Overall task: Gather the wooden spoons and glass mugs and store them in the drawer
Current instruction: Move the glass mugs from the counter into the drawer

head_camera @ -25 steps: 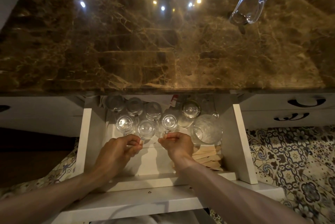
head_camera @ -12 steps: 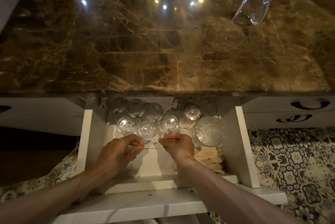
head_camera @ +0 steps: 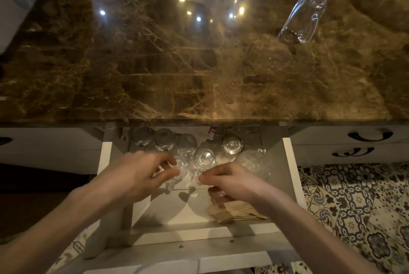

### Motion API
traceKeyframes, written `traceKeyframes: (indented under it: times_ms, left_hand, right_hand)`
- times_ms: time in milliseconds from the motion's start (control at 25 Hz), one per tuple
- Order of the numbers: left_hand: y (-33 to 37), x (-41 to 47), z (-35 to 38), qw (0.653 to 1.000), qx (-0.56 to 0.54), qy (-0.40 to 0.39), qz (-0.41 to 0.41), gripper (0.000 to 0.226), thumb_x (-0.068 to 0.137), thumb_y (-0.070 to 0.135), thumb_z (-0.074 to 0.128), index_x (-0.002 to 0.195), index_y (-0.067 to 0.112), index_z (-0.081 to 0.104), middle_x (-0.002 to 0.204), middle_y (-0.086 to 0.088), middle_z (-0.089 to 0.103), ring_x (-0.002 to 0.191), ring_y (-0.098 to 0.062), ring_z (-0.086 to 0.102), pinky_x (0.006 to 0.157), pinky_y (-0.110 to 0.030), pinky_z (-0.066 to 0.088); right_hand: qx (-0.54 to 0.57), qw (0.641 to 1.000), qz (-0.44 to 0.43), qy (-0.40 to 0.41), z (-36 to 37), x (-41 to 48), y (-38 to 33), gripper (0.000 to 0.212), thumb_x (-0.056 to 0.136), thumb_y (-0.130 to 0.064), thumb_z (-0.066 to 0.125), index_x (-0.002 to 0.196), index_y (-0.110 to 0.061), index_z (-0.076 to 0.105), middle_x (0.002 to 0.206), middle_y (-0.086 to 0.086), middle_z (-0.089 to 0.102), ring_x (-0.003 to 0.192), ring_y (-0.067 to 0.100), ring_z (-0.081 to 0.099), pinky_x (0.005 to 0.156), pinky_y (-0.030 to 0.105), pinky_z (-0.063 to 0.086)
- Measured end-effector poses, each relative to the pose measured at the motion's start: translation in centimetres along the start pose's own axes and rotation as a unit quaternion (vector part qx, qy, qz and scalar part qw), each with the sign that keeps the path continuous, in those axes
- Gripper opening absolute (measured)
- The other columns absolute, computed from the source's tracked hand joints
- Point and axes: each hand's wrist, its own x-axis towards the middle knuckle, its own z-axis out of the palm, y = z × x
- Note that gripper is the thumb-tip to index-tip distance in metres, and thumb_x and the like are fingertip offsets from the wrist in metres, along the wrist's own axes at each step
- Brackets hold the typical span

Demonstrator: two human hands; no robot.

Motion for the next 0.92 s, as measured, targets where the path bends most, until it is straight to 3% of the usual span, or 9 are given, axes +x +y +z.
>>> traceKeyframes:
  times_ms: [120, 240, 320, 480, 600, 720, 920]
  left_hand:
    - [1.9, -0.9, -3.9, 0.992, -0.061, 0.105, 0.025, 0.047, 0.078, 0.061, 0.034, 0.116, 0.041, 0.052, 0.093, 0.025, 0.055, 0.082, 0.007, 0.055, 0.065, -0.014, 0.045]
    - [2.5, -0.8, -6.2, 0.975, -0.076, 0.203, 0.041, 0.056, 0.071, 0.065, 0.032, 0.110, 0.037, 0.059, 0.093, 0.017, 0.064, 0.082, 0.005, 0.058, 0.071, -0.025, 0.053]
    - [2.5, -0.2, -6.9, 0.967, -0.075, 0.238, 0.046, 0.055, 0.071, 0.066, 0.032, 0.108, 0.038, 0.061, 0.092, 0.016, 0.064, 0.083, 0.005, 0.057, 0.072, -0.029, 0.053]
    - [2.1, 1.3, -7.3, 0.941, -0.076, 0.323, 0.064, 0.036, 0.082, 0.053, 0.045, 0.109, 0.035, 0.061, 0.087, 0.019, 0.059, 0.078, 0.010, 0.053, 0.065, -0.018, 0.047]
    - [1.8, 2.3, -6.9, 0.915, -0.064, 0.391, 0.080, 0.032, 0.087, 0.046, 0.047, 0.111, 0.030, 0.061, 0.092, 0.015, 0.061, 0.078, 0.000, 0.058, 0.064, -0.023, 0.049]
    - [1.8, 3.8, -6.0, 0.895, -0.022, 0.442, 0.064, 0.030, 0.090, 0.037, 0.051, 0.113, 0.022, 0.061, 0.104, 0.002, 0.066, 0.090, -0.016, 0.060, 0.070, -0.031, 0.047]
    - [0.8, 5.2, -4.9, 0.891, 0.022, 0.451, 0.052, 0.026, 0.092, 0.030, 0.054, 0.112, 0.015, 0.062, 0.112, -0.007, 0.065, 0.102, -0.024, 0.058, 0.085, -0.038, 0.043]
  right_hand:
    - [-0.061, 0.995, -0.073, -0.003, -3.0, -2.6, -2.6, 0.025, 0.081, -0.046, 0.063, 0.099, -0.030, 0.069, 0.095, -0.013, 0.070, 0.085, 0.003, 0.066, 0.077, 0.025, 0.057]
    - [-0.083, 0.986, -0.141, 0.038, -5.2, -4.1, -4.4, 0.025, 0.081, -0.048, 0.061, 0.097, -0.033, 0.071, 0.093, -0.015, 0.073, 0.084, -0.002, 0.066, 0.081, 0.028, 0.055]
    - [-0.058, 0.980, -0.174, 0.074, -6.4, -4.5, -5.1, 0.022, 0.081, -0.045, 0.064, 0.097, -0.031, 0.072, 0.093, -0.015, 0.073, 0.084, 0.000, 0.068, 0.082, 0.030, 0.054]
    - [0.051, 0.960, -0.245, 0.130, -8.0, -4.1, -6.5, 0.018, 0.085, -0.027, 0.066, 0.101, -0.020, 0.072, 0.095, -0.001, 0.075, 0.085, 0.011, 0.070, 0.080, 0.028, 0.057]
    - [0.114, 0.932, -0.286, 0.190, -9.2, -3.4, -7.3, 0.012, 0.085, -0.021, 0.067, 0.096, -0.021, 0.072, 0.093, 0.001, 0.075, 0.085, 0.013, 0.070, 0.073, 0.022, 0.057]
    - [0.168, 0.899, -0.316, 0.251, -11.1, -2.3, -7.9, 0.009, 0.085, -0.020, 0.068, 0.092, -0.022, 0.072, 0.093, 0.004, 0.075, 0.084, 0.015, 0.070, 0.069, 0.023, 0.056]
    - [0.234, 0.843, -0.363, 0.320, -13.3, -0.5, -8.5, 0.010, 0.083, -0.015, 0.071, 0.093, -0.017, 0.072, 0.085, 0.004, 0.071, 0.070, 0.012, 0.065, 0.060, 0.019, 0.050]
